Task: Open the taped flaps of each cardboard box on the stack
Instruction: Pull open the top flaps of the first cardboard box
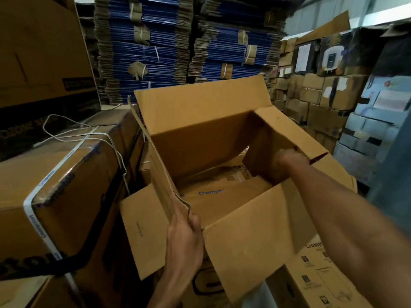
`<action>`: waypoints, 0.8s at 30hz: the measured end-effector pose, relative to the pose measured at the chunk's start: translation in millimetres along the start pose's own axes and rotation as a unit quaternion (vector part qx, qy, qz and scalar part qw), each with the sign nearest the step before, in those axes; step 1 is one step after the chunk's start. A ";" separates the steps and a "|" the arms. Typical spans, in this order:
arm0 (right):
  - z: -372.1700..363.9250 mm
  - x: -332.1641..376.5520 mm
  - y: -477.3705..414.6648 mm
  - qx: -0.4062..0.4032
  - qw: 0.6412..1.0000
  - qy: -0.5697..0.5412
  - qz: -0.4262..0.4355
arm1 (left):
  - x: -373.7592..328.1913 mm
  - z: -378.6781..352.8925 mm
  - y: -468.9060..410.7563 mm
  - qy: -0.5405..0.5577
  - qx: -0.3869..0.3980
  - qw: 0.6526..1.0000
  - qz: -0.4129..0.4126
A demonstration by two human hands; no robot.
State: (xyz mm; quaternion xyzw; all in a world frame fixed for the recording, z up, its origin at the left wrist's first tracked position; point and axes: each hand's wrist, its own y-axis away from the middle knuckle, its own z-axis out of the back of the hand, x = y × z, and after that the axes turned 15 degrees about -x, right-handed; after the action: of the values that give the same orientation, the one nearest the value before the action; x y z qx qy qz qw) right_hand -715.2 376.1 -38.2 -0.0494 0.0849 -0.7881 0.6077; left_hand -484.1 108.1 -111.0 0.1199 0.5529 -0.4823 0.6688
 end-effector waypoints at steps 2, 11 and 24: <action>18.6 -12.9 -9.1 -0.110 0.992 -0.007 -0.056 | -1.2 -1.2 -6.3 -0.012 -0.005 1.000 0.006; -59.3 -128.5 -51.1 -0.023 0.959 -0.200 -0.199 | -6.4 -8.1 -10.7 -0.007 0.028 1.000 0.004; -11.2 -39.7 109.0 -0.158 0.921 -0.339 -0.111 | -35.0 -41.8 -50.8 -0.022 0.093 0.993 -0.072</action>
State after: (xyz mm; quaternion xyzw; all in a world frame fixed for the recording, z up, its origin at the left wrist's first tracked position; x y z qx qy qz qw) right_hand -603.5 388.3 -69.3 -0.4183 -0.0092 -0.7626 0.4933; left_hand -547.0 129.3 -77.2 0.1310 0.4979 -0.5807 0.6307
